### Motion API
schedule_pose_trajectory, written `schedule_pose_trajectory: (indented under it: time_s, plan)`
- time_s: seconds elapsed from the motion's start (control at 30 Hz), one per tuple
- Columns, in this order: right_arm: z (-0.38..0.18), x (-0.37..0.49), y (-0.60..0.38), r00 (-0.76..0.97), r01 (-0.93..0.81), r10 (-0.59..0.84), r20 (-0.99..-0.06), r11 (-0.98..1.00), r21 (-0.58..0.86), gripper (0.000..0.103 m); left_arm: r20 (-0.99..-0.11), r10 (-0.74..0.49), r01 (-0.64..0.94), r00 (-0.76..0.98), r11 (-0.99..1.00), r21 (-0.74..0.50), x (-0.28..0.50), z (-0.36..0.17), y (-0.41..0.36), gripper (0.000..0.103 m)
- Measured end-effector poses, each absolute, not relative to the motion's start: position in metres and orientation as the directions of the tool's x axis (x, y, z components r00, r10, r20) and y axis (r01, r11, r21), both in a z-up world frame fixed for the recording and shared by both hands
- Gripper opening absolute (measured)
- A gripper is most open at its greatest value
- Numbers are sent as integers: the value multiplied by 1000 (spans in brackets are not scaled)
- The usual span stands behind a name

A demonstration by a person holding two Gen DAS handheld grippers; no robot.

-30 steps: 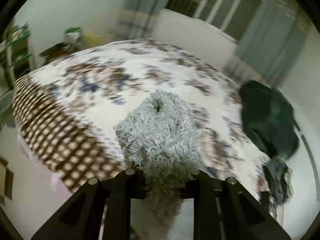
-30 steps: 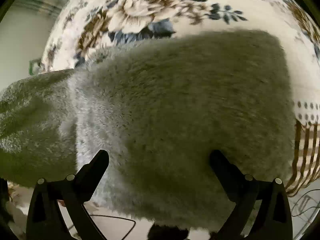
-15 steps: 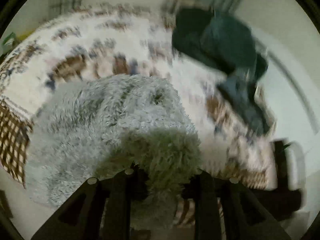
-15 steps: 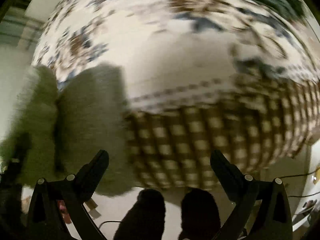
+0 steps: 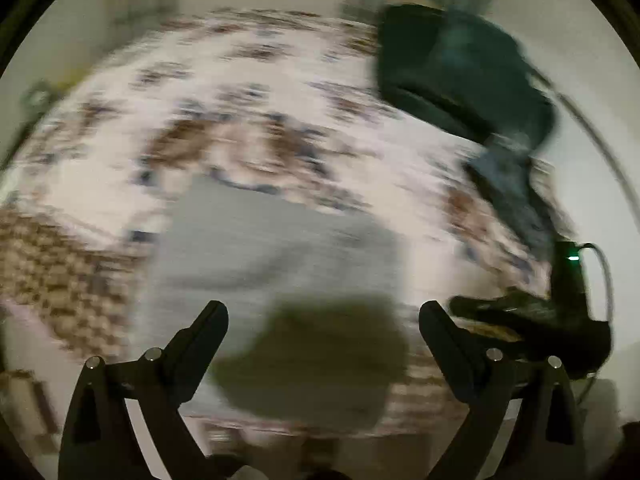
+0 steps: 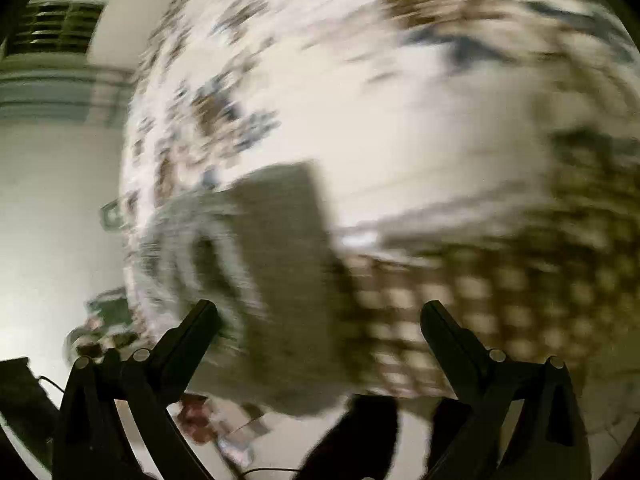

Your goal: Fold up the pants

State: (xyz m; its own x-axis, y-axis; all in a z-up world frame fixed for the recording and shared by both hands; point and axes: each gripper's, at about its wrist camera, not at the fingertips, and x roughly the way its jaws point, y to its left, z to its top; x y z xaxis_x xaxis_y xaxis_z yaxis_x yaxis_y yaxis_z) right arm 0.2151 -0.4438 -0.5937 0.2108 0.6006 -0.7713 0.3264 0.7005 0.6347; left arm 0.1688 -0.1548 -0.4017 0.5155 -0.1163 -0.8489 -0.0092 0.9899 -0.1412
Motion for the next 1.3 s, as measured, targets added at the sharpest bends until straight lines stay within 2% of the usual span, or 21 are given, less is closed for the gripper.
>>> schedule_pose_trajectory:
  time_s: [0.13,0.23,0.33,0.5,0.53,0.57,0.63,0.7,0.73,0.8,0.87,0.9,0.93,0.97,1.03,1.1,1.23,1.3]
  plan:
    - [-607,266,-384,151,252,665,-731,690,679,103,-884,71,-142,463,990,5,186,-419,-92,98]
    - [-616,283,-356,100,237,678,-728,695,679,101,-900,109,-210,422,978,21,203,-438,-54,98]
    - [-609,279,-353,112,230,666,-738,705,671,36,-917,90,-225,388,974,0,222,-459,-39,97]
    - [-583,258,-402,223,304,614,-757,694,652,35,-938,-20,-220,347,970,-102,242,-481,-31,98]
    - [-587,257,-408,208,317,592,-779,712,626,40,-943,-29,-223,331,969,-108,245,-487,-31,97]
    - [-594,257,-413,178,339,569,-803,730,593,57,-946,-35,-225,322,968,-113,247,-490,-32,98]
    - [-612,254,-423,99,396,528,-843,756,521,72,-950,-54,-223,307,966,-128,248,-497,-35,98]
    - [-610,243,-435,159,431,583,-797,685,587,73,-950,-57,-222,307,966,-129,247,-498,-37,98]
    - [-607,238,-437,179,430,609,-773,658,618,78,-950,-52,-222,307,967,-125,246,-498,-38,98]
    - [-605,227,-436,194,426,637,-746,631,649,81,-949,-52,-222,312,967,-126,245,-499,-38,98]
    - [-619,218,-424,124,424,647,-752,651,630,81,-950,-50,-223,308,967,-124,245,-502,-37,98]
    - [-630,213,-415,84,424,658,-748,656,624,78,-951,-47,-224,306,967,-120,246,-504,-36,98]
    - [-639,207,-410,66,425,672,-738,650,630,48,-951,-44,-225,305,967,-117,246,-505,-36,98]
    - [-645,200,-405,56,436,684,-728,639,634,27,-952,-35,-226,304,968,-108,247,-506,-35,98]
    - [-641,187,-406,90,459,734,-673,569,682,18,-954,-18,-221,299,971,-87,248,-507,-36,98]
    - [-627,174,-415,133,462,761,-634,519,720,18,-955,-22,-217,296,972,-90,249,-509,-35,98]
    - [-637,166,-424,39,455,675,-737,644,615,18,-957,-40,-208,288,973,-104,251,-512,-36,98]
    - [-649,170,-419,-31,460,681,-731,659,594,24,-958,-45,-204,282,973,-106,251,-511,-39,98]
